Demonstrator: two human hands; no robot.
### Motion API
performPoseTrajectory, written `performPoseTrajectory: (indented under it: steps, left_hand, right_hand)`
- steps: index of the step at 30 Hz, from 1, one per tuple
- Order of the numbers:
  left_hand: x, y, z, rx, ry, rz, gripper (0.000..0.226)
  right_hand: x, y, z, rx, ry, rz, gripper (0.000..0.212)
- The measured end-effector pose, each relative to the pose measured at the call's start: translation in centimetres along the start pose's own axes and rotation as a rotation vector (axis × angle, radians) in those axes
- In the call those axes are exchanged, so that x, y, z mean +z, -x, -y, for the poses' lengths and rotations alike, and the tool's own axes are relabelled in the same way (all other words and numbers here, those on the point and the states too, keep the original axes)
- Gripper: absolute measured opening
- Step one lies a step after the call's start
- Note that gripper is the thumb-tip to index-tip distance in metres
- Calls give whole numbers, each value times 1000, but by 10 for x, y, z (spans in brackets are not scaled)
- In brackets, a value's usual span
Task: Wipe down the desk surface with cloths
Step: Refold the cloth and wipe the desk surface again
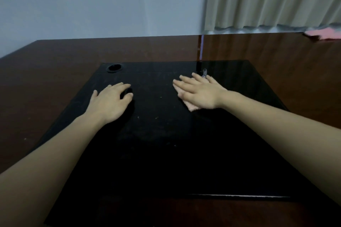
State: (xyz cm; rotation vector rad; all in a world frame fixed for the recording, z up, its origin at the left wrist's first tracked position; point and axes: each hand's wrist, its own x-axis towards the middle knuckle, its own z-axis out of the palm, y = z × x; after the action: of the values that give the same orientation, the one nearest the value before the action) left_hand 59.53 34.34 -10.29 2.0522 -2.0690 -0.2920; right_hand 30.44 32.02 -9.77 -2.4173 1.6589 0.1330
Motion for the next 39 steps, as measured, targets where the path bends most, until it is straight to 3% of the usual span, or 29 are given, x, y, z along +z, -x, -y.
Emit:
performPoseTrajectory:
  steps: [6, 14, 17, 29, 39]
  left_hand:
    - [6, 6, 14, 2, 0, -19, 50]
    - [9, 4, 14, 2, -12, -36, 50]
    - [10, 4, 13, 4, -16, -40, 51]
    - [9, 7, 15, 1, 6, -34, 51]
    - [3, 6, 17, 14, 36, -51, 50]
  right_hand:
    - [-2, -33, 14, 58, 4, -9, 59]
    - [15, 37, 73, -282, 95, 42, 58]
    - [14, 45, 75, -331, 71, 75, 58]
    - [-1, -62, 50, 6, 16, -18, 59]
    - [23, 23, 112, -286, 47, 12, 58]
